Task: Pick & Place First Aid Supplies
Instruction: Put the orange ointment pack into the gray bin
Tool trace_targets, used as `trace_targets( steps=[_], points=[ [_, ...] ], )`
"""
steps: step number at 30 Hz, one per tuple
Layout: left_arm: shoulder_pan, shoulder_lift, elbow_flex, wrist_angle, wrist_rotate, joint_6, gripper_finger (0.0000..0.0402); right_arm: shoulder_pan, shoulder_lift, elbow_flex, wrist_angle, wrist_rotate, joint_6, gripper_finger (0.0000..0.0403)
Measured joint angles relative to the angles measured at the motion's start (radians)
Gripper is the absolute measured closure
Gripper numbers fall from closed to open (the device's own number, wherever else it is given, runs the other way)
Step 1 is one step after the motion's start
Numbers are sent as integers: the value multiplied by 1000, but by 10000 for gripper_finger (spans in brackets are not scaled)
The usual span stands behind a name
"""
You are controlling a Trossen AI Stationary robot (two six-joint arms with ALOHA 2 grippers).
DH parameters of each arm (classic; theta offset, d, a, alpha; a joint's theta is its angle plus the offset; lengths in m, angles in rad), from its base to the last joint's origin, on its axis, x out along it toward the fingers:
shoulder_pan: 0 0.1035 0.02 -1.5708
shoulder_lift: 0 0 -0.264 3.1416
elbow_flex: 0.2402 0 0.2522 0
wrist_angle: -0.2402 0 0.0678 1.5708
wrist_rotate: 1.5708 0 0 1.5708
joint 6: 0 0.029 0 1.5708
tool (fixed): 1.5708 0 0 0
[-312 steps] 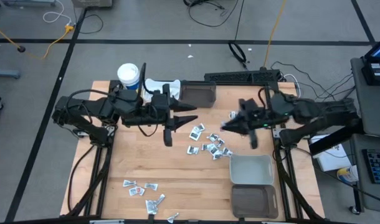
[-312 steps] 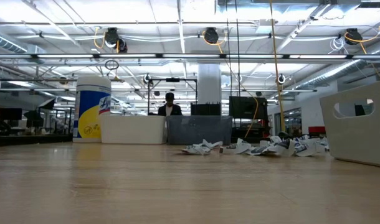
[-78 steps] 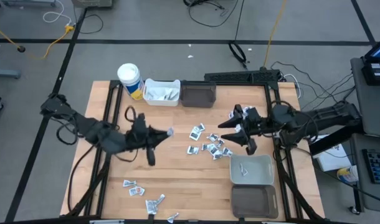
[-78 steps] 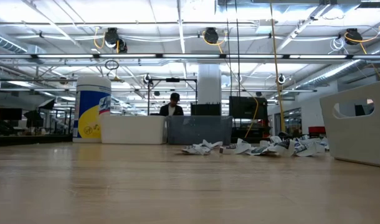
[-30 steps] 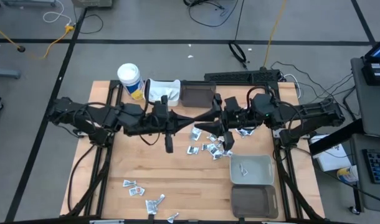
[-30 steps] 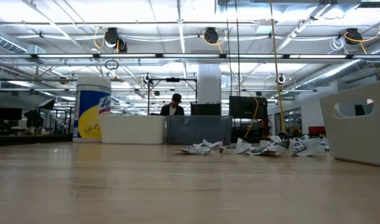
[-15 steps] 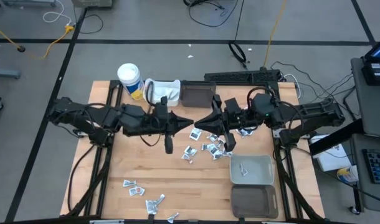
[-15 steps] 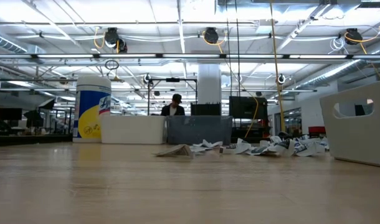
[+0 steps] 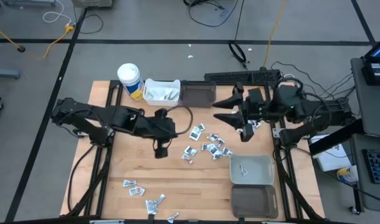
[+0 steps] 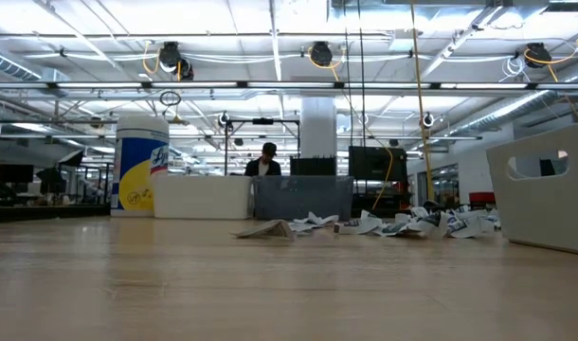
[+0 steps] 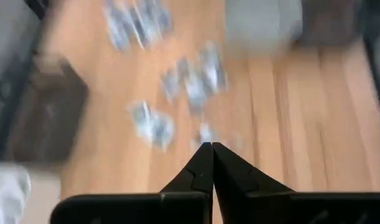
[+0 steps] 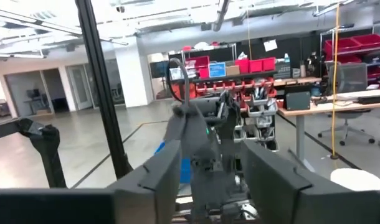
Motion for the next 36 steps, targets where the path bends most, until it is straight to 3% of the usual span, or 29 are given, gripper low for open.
trace_targets(
  steps=[6,9,22,28,36],
  points=[
    [47,110,131,-263,67,89,362,-16,-6,0,-45,0,-3,198],
    [59,157,195,-312,98,132,337,-27,-7,0,-58,-2,-3,191],
    [85,314,251,-297,170,233,209,-27,-44,0,-1,-1,-60,188],
    [70,419,250,-264,187,233,199,-27,-58,0,-3,-4,-60,190],
    [26,558,250,-171,189,270,228,-26,-71,0,-2,-5,-80,186]
  ],
)
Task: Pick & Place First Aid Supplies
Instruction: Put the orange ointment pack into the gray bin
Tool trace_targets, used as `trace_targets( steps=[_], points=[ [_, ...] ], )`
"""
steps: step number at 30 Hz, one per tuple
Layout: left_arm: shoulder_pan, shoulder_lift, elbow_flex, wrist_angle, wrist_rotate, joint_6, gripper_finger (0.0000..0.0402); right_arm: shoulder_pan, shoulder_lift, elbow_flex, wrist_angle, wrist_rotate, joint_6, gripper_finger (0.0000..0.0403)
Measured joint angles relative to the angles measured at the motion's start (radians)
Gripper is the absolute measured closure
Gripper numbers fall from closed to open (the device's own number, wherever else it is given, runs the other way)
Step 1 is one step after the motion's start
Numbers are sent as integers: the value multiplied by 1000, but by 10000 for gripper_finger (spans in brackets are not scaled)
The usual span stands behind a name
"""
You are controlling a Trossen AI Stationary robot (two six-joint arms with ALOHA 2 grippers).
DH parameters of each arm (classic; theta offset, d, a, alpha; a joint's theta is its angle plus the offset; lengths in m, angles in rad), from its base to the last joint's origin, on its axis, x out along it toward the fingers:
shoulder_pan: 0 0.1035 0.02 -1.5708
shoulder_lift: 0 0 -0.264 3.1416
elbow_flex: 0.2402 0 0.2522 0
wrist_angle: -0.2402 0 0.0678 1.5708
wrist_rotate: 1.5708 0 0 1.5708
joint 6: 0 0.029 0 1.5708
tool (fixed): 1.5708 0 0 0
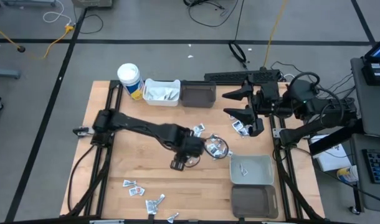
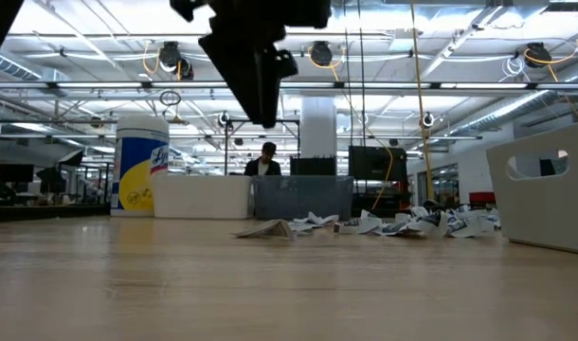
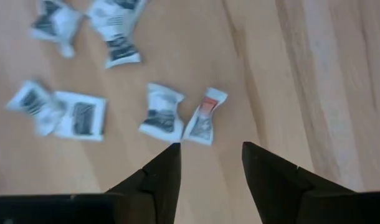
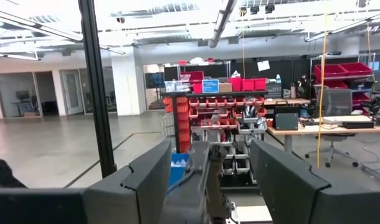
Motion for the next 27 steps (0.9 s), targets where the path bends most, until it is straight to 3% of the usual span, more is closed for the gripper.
trace_targets(
  steps=[11,27],
  points=[
    [-12,149,0,30,-1,12,240,1,-19,0,-5,-4,0,187],
    [-13,220,-6,126,8,10,241,1,-21,0,-8,-4,-1,189]
  ],
)
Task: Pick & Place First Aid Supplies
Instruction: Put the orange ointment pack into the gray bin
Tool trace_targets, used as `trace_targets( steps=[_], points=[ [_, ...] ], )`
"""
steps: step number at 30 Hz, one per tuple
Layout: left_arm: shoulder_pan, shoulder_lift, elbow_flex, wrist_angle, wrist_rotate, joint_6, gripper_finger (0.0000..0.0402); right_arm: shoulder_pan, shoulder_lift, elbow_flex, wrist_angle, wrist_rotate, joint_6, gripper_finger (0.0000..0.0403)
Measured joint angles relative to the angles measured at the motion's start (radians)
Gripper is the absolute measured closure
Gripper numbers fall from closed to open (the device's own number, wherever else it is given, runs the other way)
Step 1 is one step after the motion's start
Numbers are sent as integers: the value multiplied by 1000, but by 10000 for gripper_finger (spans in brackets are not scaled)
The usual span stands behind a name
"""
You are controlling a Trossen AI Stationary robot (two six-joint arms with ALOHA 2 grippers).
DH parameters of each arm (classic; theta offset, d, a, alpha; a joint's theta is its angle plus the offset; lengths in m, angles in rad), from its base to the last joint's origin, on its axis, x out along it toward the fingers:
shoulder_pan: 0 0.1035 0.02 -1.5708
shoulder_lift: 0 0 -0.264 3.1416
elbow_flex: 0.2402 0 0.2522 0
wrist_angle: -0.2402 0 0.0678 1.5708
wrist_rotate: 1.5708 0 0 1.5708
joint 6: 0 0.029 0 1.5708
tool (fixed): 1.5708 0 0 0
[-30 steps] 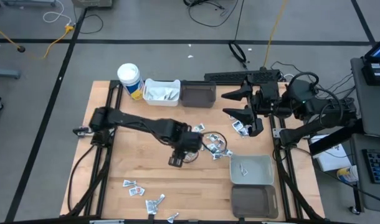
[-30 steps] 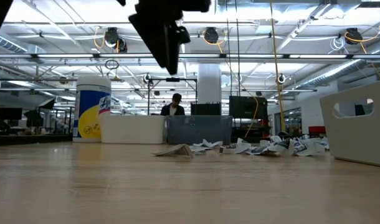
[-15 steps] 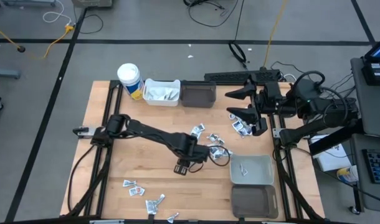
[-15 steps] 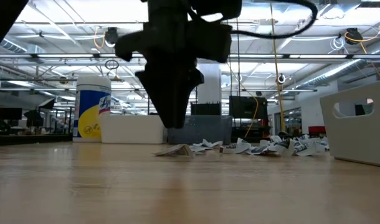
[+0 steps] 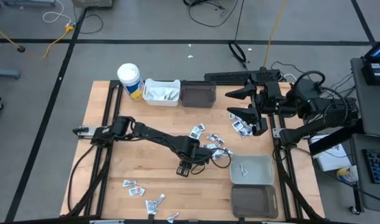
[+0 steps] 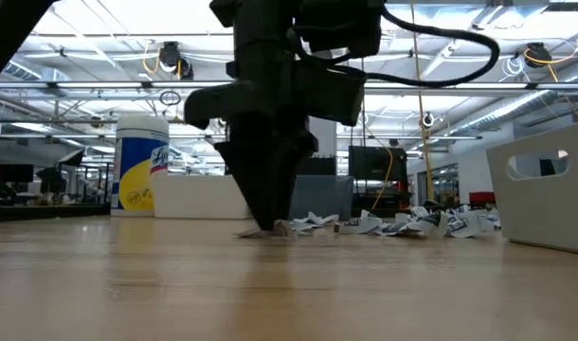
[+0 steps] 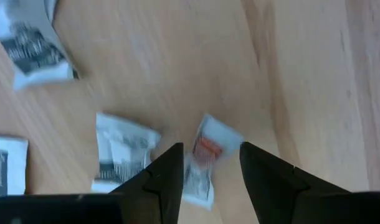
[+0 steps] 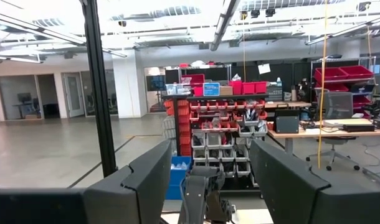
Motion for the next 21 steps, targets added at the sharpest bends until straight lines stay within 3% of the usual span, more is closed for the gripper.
trace_targets(
  steps=[6,10,15,21],
  points=[
    [1,15,0,28,4,6,248,0,0,0,0,1,0,190],
    [1,14,0,29,47,14,294,0,0,0,0,3,0,191],
    [1,14,0,29,53,14,380,0,0,0,1,3,0,191],
    [1,12,0,23,54,-12,398,0,0,0,1,3,-1,191]
  ],
)
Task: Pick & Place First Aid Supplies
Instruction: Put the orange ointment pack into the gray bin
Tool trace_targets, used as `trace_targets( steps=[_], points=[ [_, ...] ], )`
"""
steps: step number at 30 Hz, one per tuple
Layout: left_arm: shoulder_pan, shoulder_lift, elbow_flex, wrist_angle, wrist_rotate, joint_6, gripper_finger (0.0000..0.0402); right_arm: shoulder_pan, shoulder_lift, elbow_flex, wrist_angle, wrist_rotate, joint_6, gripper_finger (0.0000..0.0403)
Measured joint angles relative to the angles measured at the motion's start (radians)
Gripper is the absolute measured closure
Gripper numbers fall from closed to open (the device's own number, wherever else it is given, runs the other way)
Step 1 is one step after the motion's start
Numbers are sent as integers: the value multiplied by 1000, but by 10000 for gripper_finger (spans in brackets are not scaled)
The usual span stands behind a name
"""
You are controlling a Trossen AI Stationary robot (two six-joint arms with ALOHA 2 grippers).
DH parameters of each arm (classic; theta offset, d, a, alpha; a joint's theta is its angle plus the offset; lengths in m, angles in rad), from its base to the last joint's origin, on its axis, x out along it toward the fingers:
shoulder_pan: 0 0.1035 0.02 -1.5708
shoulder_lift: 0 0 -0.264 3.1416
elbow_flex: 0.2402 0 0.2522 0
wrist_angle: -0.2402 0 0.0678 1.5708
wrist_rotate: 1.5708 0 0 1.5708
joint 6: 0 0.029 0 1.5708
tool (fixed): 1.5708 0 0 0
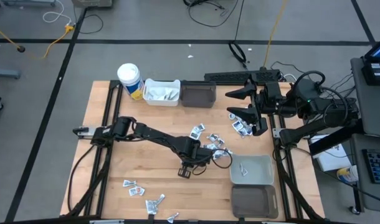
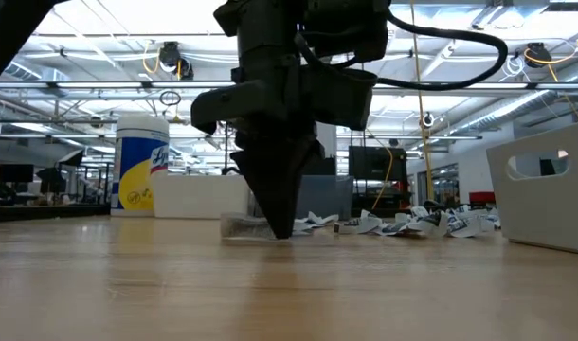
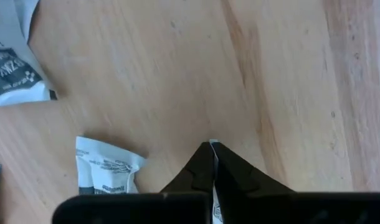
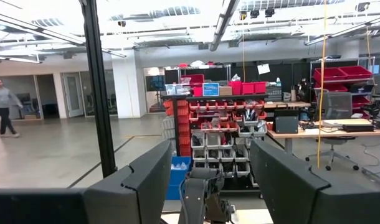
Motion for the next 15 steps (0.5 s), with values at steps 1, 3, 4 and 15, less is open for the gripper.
trace_targets(
  steps=[1,3,4,15],
  points=[
    [1,-6,0,-8,1,-16,398,0,0,0,0,1,0,191],
    [7,-30,0,-30,20,-47,399,0,0,0,0,4,0,191],
    [10,-49,0,-41,27,-65,399,0,-1,0,0,4,0,191],
    [45,-352,0,42,17,-159,401,0,-3,0,3,4,4,190]
  ],
)
